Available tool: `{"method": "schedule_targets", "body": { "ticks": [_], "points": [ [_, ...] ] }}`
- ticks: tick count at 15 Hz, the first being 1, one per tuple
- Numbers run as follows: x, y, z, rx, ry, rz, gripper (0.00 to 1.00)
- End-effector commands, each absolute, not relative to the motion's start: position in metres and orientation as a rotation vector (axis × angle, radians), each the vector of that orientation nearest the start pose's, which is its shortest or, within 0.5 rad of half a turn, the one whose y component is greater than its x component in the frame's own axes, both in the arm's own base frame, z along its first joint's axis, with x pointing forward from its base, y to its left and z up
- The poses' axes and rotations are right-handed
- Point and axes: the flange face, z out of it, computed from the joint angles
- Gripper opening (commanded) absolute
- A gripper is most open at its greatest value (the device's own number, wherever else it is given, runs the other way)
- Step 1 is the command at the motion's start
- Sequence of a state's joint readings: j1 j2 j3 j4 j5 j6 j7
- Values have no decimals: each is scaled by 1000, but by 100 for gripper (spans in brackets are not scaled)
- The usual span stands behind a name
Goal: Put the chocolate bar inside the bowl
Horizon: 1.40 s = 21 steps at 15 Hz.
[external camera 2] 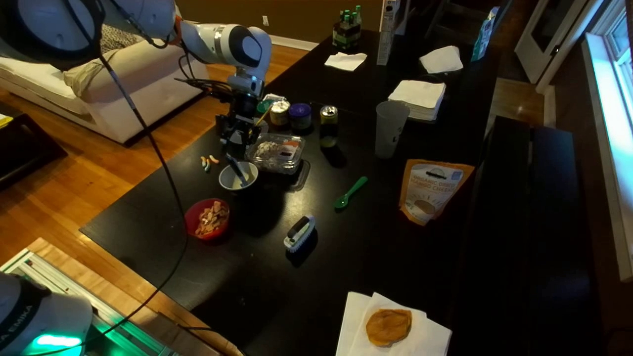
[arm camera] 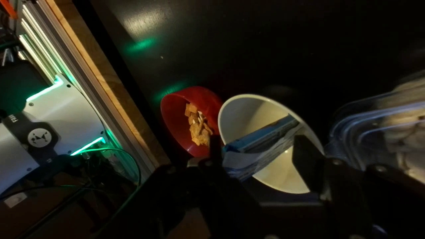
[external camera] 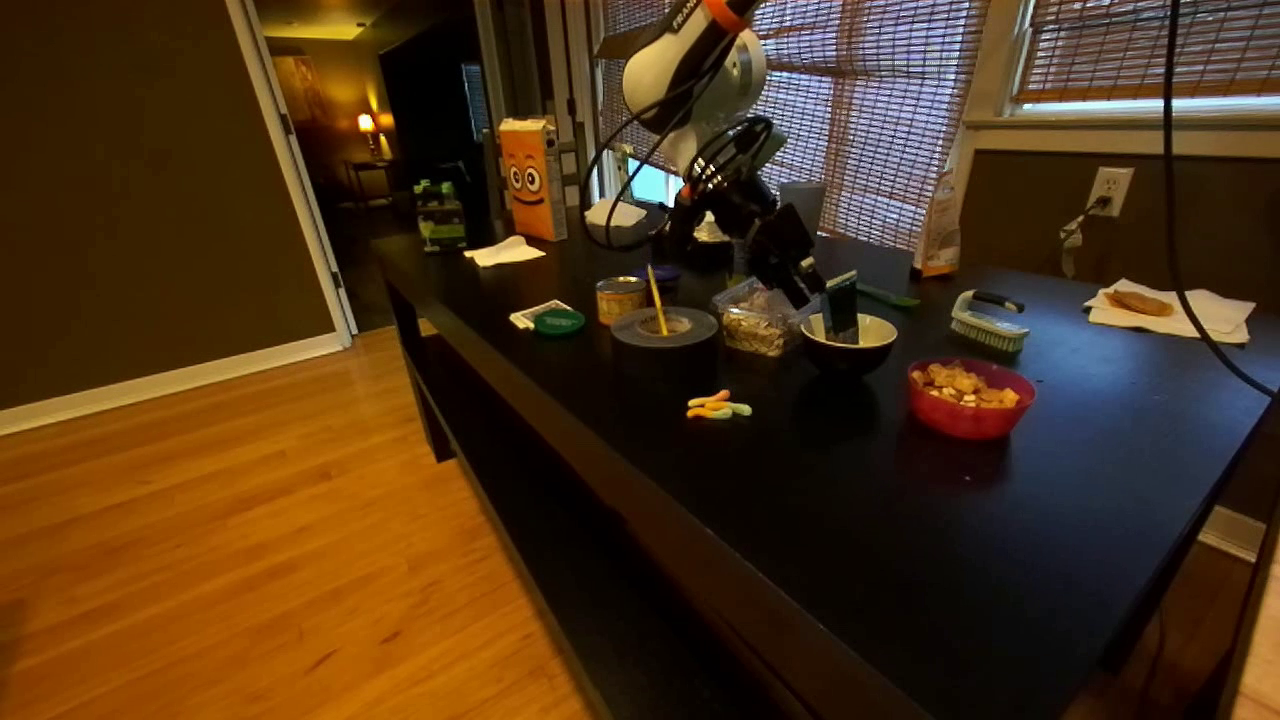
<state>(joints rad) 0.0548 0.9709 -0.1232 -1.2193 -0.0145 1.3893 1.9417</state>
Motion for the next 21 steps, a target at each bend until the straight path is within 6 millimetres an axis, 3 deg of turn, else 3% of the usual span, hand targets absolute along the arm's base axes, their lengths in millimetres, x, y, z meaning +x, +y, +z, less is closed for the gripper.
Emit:
{"method": "schedule_targets", "body": {
  "ticks": [1, 3, 10, 12, 15, 21],
  "points": [
    [667, -31, 166, 1310, -2086, -443, 88],
    [675, -26, 178, 1355, -2132, -407, 99],
    [687, -4, 217, 1471, -2190, -355, 100],
    [680, 2, 227, 1512, -2148, -372, 100],
    [668, 18, 246, 1740, -2021, -319, 100],
    [627, 72, 308, 2086, -1805, -202, 100]
  ]
}}
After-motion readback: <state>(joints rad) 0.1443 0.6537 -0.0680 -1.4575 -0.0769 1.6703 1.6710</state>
